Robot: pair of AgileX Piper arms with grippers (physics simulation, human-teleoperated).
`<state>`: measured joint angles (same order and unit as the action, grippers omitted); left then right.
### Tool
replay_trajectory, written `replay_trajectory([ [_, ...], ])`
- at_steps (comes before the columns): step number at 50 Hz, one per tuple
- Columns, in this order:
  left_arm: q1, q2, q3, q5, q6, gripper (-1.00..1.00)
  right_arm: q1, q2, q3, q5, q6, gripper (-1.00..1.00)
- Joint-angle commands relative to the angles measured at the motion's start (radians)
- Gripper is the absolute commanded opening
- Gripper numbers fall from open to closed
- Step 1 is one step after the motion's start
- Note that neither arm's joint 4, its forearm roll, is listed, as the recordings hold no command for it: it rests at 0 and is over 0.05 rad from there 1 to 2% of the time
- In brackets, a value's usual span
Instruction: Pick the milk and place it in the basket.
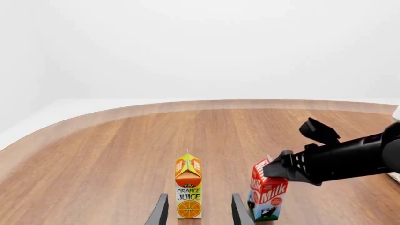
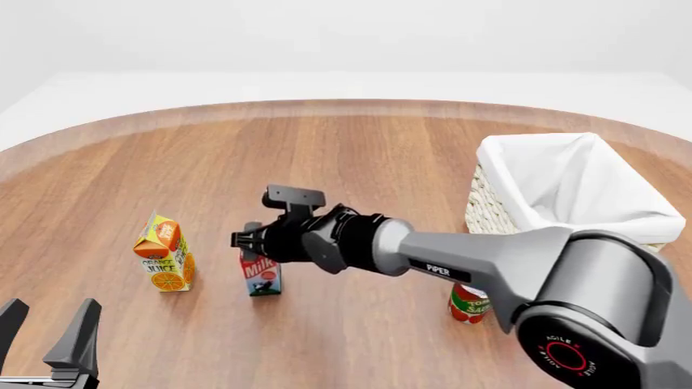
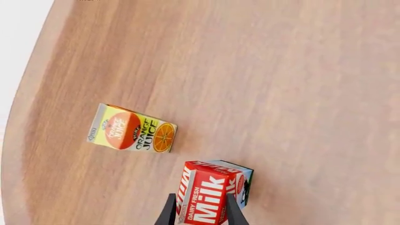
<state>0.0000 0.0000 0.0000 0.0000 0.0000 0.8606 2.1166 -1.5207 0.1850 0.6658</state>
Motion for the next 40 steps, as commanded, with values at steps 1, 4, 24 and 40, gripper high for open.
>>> replay_trajectory([
  [1,0.0,0.0,0.0,0.0,0.0,1.0,-0.001,-0.03,-0.008,-0.011,0.01,-1.0],
  [4,0.0,0.0,0.0,0.0,0.0,1.0,-0.002,-0.035,-0.006,-0.01,0.013,-1.0],
  [24,0.0,0.0,0.0,0.0,0.0,1.0,-0.025,-0.127,0.027,0.006,-0.01,-1.0],
  [40,0.0,0.0,0.0,0.0,0.0,1.0,-0.085,-0.245,0.061,0.041,-0.047,-1.0],
])
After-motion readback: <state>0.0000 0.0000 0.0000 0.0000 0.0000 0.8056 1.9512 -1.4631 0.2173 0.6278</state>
